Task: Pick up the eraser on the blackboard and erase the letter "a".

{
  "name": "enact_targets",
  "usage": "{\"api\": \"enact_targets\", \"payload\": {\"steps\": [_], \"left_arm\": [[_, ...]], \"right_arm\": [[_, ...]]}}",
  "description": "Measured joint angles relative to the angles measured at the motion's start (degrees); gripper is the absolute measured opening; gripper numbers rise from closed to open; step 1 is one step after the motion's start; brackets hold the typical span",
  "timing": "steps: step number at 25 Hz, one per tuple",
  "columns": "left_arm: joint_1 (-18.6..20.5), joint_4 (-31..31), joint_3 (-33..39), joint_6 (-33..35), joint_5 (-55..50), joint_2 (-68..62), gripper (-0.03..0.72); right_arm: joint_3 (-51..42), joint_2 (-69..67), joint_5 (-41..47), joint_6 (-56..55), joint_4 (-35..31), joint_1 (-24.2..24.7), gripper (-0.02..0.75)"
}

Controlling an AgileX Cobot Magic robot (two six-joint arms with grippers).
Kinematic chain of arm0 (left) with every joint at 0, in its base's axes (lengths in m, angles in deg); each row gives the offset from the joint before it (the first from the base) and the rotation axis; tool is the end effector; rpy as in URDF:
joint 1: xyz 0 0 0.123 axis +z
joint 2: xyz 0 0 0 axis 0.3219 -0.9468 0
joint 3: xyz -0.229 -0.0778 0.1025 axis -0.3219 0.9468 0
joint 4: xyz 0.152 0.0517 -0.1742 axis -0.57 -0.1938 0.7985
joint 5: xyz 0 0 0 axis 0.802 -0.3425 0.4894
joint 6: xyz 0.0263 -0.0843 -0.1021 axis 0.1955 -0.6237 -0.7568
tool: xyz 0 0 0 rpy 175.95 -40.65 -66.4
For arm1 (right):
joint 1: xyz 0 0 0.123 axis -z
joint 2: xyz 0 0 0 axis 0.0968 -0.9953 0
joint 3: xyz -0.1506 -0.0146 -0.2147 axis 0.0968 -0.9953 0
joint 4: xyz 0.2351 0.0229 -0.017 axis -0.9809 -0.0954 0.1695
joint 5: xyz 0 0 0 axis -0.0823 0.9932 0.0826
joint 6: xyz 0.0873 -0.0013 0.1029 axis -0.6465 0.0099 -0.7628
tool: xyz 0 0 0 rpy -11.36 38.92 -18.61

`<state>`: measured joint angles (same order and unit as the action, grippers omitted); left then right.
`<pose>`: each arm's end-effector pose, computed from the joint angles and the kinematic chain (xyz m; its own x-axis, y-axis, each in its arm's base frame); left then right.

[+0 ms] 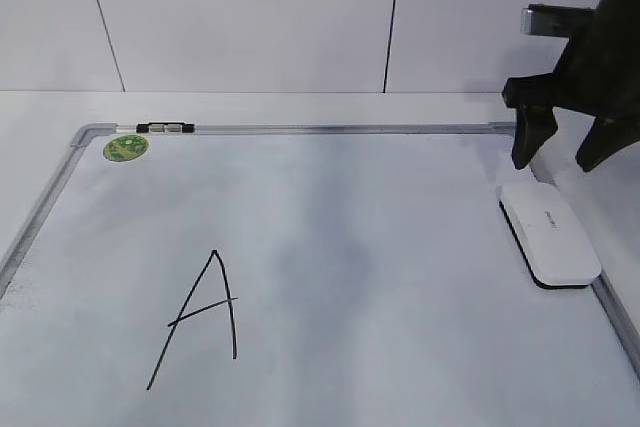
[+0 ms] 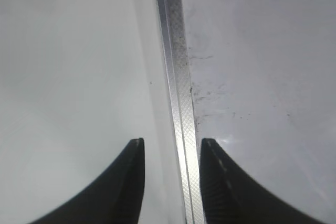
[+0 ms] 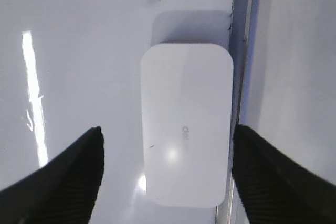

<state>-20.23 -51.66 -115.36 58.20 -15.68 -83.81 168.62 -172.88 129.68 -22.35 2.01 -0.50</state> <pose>0.3020 -0.0136 0.1752 -0.9954 0.0959 0.0071 0.0955 0.9944 -0.0449 0.3693 0.0455 0.1862 -0.9924 -0.0656 -0.1037 -0.0711 0.9962 0.0497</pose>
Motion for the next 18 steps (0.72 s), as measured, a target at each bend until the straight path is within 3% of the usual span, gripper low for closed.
{"api": "enact_targets", "payload": {"steps": [8,18], "left_arm": [[0.00,1.70,0.63,0.00,-0.11,7.14,0.262],[0.00,1.90,7.12,0.00,-1.35,26.65,0.249]], "right_arm": [[-5.64,11.51,0.10,0.00,-0.70,0.00,0.580],[-18.18,29.31,0.42,0.00,-1.01,0.00,0.580]]}}
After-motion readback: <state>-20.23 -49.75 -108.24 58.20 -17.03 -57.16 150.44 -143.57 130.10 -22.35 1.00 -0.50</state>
